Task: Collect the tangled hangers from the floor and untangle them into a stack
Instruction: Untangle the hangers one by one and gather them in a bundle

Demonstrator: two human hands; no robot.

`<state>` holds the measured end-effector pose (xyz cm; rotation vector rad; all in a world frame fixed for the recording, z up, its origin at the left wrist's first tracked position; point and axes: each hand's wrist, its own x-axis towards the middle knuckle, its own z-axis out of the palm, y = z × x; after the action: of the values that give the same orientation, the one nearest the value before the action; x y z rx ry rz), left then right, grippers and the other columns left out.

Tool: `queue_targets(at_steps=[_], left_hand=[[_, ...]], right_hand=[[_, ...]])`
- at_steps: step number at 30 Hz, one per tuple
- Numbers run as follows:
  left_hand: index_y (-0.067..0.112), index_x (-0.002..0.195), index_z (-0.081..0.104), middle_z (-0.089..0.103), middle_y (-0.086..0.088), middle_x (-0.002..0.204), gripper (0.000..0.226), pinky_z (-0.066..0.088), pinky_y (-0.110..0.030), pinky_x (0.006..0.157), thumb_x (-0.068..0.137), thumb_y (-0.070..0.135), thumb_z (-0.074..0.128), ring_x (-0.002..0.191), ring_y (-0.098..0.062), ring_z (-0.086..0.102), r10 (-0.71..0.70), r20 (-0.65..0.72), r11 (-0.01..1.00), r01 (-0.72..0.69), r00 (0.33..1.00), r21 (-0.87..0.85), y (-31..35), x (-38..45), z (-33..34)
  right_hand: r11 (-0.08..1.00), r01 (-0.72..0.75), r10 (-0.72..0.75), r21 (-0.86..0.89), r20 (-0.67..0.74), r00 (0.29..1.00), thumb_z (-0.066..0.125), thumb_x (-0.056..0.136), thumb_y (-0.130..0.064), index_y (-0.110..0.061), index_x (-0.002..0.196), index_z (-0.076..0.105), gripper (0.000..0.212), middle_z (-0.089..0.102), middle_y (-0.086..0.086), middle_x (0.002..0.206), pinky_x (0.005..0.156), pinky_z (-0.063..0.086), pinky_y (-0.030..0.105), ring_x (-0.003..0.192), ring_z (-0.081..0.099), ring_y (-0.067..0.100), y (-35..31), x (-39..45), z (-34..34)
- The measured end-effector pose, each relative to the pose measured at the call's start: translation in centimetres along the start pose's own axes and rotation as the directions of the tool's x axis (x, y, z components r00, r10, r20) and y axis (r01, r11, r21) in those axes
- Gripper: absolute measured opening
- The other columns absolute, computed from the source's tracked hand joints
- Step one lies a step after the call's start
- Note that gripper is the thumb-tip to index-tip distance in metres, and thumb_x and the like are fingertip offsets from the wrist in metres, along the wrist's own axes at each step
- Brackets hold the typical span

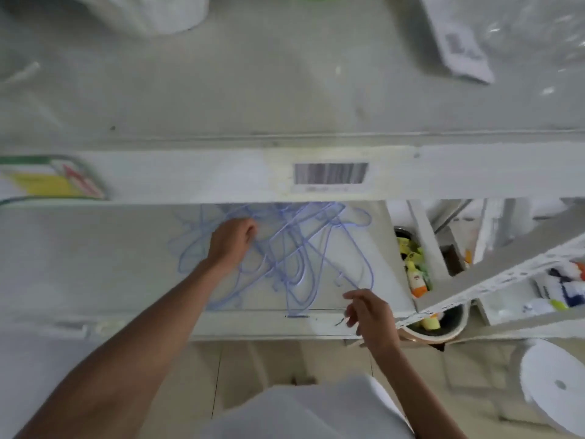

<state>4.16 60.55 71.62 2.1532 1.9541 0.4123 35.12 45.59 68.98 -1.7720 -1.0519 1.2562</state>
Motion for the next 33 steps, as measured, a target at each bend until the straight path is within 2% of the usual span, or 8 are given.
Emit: queue_targets(at_steps=[6, 10, 12, 18, 22, 26, 29, 33], left_hand=[[0.02, 0.089, 0.054, 0.068, -0.007, 0.068, 0.012, 0.045, -0.032, 0.051, 0.101, 0.024, 0.054, 0.06, -0.033, 0.068, 0.109, -0.302, 0.993, -0.093, 0.947, 0.068, -2.1, -1.7, -4.6], [0.022, 0.089, 0.049, 0.05, 0.007, 0.056, 0.02, 0.037, -0.029, 0.048, 0.104, 0.034, 0.046, 0.051, -0.022, 0.054, -0.025, -0.424, 0.997, -0.007, 0.905, -0.075, -4.1, -5.5, -7.2], [0.022, 0.088, 0.05, 0.043, 0.008, 0.052, 0.019, 0.037, -0.031, 0.046, 0.105, 0.03, 0.047, 0.046, -0.017, 0.047, -0.133, -0.43, 0.974, 0.036, 0.893, -0.226, -5.0, -8.4, -7.6], [0.019, 0.077, 0.058, 0.051, -0.006, 0.057, 0.023, 0.031, -0.017, 0.046, 0.099, 0.013, 0.055, 0.046, -0.006, 0.04, -0.401, -0.281, 0.735, 0.123, 0.872, -0.667, -7.0, -16.5, -8.1], [0.014, 0.078, 0.061, 0.055, -0.016, 0.061, 0.022, 0.036, -0.022, 0.052, 0.095, 0.024, 0.052, 0.054, -0.012, 0.046, -0.41, -0.182, 0.612, 0.122, 0.894, -0.781, -8.9, -19.3, -9.6], [0.006, 0.074, 0.058, 0.05, -0.004, 0.056, 0.027, 0.037, -0.029, 0.058, 0.094, 0.024, 0.05, 0.054, -0.018, 0.045, -0.366, -0.081, 0.475, 0.111, 0.927, -0.873, -10.8, -20.3, -12.9], [-0.011, 0.081, 0.052, 0.045, -0.01, 0.056, 0.041, 0.029, -0.017, 0.044, 0.098, 0.027, 0.051, 0.041, -0.009, 0.036, -0.393, -0.03, 0.337, 0.113, 0.919, -0.935, -11.3, -19.6, -15.9], [0.002, 0.104, 0.07, 0.061, -0.016, 0.067, 0.036, 0.017, -0.021, 0.04, 0.096, 0.03, 0.047, 0.035, -0.01, 0.032, -0.249, 0.041, 0.113, 0.071, 0.968, -0.991, -11.3, -18.4, -20.6]], right_hand=[[0.99, 0.08, -0.068, -0.117, 0.102, 0.992, 0.047, 0.098, -0.001, -0.023, 0.091, 0.073, 0.036, 0.07, 0.006, 0.067, 0.04, 0.041, 0.025, 0.053, 0.063, 0.016, -3.1, 1.7, 2.9], [0.945, 0.189, -0.149, -0.266, 0.163, 0.975, 0.05, 0.097, -0.012, -0.026, 0.093, 0.072, 0.026, 0.073, 0.005, 0.071, 0.053, 0.054, 0.03, 0.059, 0.069, 0.021, -6.8, 4.0, 8.0], [0.857, 0.194, -0.125, -0.478, 0.173, 0.977, 0.05, 0.096, -0.03, -0.025, 0.102, 0.068, 0.019, 0.076, 0.007, 0.091, 0.072, 0.056, 0.036, 0.082, 0.073, 0.03, -9.0, 5.4, 11.0], [0.476, 0.257, -0.131, -0.841, 0.222, 0.966, 0.056, 0.095, -0.047, -0.013, 0.122, 0.069, 0.045, 0.065, 0.015, 0.129, 0.096, 0.051, 0.039, 0.118, 0.065, 0.036, -12.2, 6.9, 17.1], [0.378, 0.272, -0.233, -0.885, 0.194, 0.953, 0.054, 0.093, -0.036, -0.013, 0.105, 0.074, 0.034, 0.07, 0.013, 0.118, 0.088, 0.053, 0.037, 0.108, 0.069, 0.034, -12.8, 6.0, 18.0], [0.217, 0.322, -0.425, -0.922, 0.208, 0.881, 0.055, 0.095, -0.042, -0.019, 0.097, 0.073, 0.029, 0.074, 0.012, 0.103, 0.077, 0.054, 0.036, 0.097, 0.072, 0.035, -15.0, 3.9, 17.2], [0.122, 0.362, -0.532, -0.924, 0.247, 0.81, 0.057, 0.095, -0.045, -0.024, 0.092, 0.071, 0.026, 0.074, 0.01, 0.091, 0.074, 0.054, 0.036, 0.091, 0.073, 0.034, -17.1, 1.7, 16.5], [-0.112, 0.354, -0.597, -0.928, 0.348, 0.723, 0.062, 0.092, -0.043, -0.027, 0.088, 0.073, 0.02, 0.073, 0.004, 0.083, 0.063, 0.044, 0.03, 0.084, 0.074, 0.03, -19.9, -2.5, 16.9]])
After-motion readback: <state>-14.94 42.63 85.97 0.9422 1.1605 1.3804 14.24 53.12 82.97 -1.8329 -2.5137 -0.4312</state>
